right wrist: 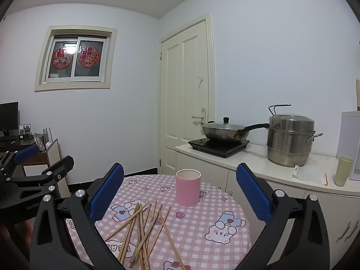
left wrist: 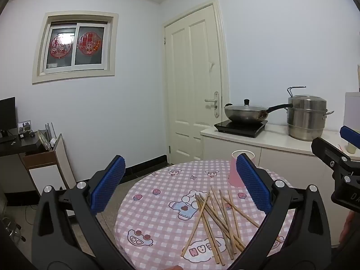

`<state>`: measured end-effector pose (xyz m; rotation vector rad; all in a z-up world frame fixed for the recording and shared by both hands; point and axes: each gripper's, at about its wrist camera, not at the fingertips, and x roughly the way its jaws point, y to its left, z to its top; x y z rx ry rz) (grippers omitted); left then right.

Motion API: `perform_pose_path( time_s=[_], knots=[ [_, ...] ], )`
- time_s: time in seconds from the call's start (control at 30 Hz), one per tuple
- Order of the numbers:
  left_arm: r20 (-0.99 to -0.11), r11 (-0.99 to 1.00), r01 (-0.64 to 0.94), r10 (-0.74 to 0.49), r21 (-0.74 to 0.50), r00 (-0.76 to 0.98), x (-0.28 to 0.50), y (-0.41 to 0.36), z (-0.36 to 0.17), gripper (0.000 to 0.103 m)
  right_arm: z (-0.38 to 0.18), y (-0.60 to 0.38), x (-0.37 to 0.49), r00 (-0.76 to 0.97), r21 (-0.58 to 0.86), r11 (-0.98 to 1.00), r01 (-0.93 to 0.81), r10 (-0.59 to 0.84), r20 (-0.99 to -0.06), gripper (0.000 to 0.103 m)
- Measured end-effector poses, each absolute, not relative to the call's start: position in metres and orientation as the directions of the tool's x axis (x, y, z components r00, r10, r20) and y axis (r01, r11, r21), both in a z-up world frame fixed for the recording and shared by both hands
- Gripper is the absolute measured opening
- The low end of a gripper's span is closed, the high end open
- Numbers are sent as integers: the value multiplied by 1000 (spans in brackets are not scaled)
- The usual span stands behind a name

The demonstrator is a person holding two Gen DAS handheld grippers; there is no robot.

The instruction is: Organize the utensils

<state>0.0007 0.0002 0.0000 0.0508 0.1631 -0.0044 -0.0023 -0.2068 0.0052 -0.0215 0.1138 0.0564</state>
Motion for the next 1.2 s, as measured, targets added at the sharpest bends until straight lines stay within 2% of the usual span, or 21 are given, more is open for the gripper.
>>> perform_pose_path(
  time_s=[1.2],
  knots=[
    [-175,999,11,-2,51,985,4,-3,-7,97,0,-209,0,990,5,998,-65,65,-126,96]
  ],
)
